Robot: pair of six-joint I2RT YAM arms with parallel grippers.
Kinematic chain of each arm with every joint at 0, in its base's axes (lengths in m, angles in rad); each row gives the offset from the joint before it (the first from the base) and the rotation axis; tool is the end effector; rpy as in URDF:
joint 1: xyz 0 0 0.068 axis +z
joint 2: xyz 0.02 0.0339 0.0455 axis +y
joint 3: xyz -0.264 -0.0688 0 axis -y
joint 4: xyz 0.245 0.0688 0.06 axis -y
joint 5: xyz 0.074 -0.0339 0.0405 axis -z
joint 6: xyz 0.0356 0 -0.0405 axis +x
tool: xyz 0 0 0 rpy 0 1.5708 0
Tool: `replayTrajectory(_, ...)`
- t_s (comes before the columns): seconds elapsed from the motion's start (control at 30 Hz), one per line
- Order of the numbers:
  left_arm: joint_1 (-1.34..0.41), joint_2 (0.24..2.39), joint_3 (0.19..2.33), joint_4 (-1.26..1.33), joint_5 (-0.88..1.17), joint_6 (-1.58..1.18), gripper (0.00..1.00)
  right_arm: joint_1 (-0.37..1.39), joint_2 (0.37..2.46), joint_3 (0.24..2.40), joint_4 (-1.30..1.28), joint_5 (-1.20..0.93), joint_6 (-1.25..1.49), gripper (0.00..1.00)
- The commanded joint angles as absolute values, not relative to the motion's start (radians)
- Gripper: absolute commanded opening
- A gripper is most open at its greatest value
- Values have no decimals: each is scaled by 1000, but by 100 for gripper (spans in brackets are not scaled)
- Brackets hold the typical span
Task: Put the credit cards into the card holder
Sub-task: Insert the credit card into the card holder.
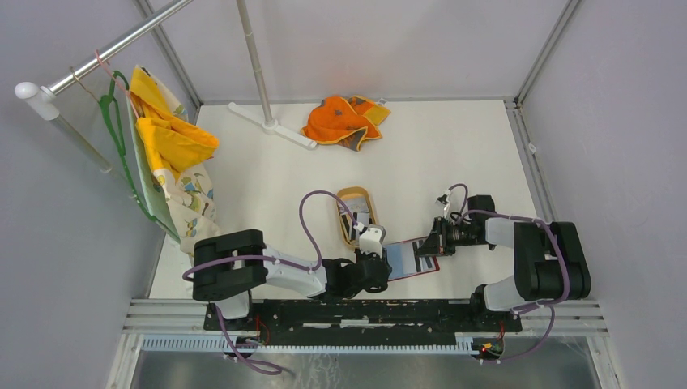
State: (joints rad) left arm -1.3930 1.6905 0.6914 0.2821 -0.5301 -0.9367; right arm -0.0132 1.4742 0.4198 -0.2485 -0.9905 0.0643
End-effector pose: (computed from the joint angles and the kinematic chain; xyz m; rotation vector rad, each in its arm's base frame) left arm 0.0732 -0.3054 0.1332 0.2379 2.2511 -0.6980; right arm 0.1928 0.0272 0.1027 -0.0873 2.5748 1.3963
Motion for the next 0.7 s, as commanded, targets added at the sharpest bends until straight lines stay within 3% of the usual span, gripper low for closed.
replayTrajectory(0.0,-1391,1718,707,261,-537,-962,31,-7,1439,403,-214,-879,98,0)
replayTrajectory(0.67,-1391,1720,709,261,-538,-962,31,-6,1380,373,-202,-865,116,0)
